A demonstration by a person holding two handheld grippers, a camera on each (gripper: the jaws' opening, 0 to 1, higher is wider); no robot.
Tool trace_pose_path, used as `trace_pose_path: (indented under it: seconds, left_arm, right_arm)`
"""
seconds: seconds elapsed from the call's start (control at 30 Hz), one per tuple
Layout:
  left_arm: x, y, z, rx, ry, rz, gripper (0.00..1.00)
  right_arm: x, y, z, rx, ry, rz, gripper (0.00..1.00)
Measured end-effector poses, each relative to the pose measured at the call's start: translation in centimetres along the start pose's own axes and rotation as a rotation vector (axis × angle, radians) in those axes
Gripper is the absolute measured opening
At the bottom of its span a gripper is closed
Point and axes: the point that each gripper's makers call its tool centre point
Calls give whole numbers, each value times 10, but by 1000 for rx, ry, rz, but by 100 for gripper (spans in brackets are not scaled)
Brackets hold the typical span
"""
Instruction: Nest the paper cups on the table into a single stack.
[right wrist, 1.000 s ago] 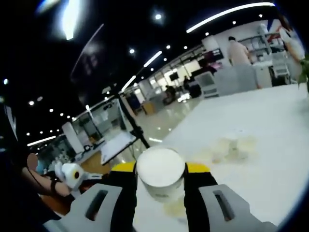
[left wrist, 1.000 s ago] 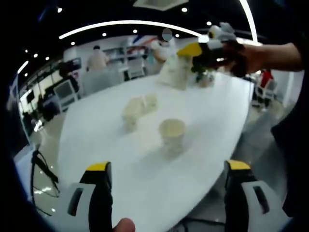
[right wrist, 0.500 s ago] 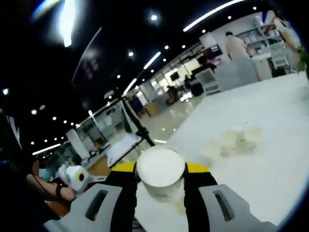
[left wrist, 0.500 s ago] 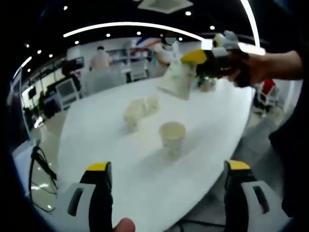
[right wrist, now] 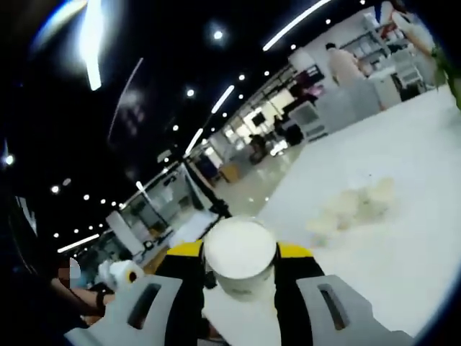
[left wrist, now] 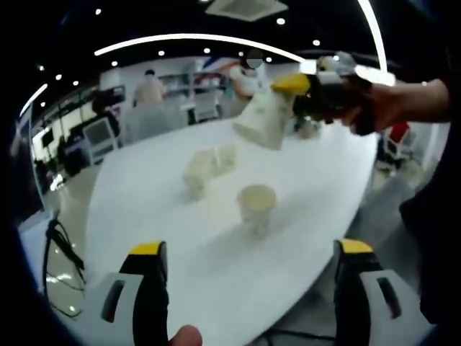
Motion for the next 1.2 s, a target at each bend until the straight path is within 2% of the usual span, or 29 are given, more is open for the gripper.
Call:
trace_pose_path:
  seconds: [0.37,0.63,0.8,1.2]
  left_arm:
    - [2,3,-9,-4,31,6,95]
    - [1,-18,-14,-3,52,-68,93]
    - [1,-25,-15,-4,67,-78,91]
    - [0,-49,-15,-4,83,-124,89]
  right_arm:
    - [1,7,3,61,-33,-16,34]
    - [2,16,6,65,-44,10,34]
    - [1,9,11,81,-65,-23,34]
    - [0,7,14,98,-86,-39,34]
Point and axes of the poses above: the point that each gripper's makers call its tool centre point, and the gripper's own axes: x roughly forward along the fingers, z roughly to its left, y roughly out of its underside, and after that the axes turned 3 degrees about z, right-handed
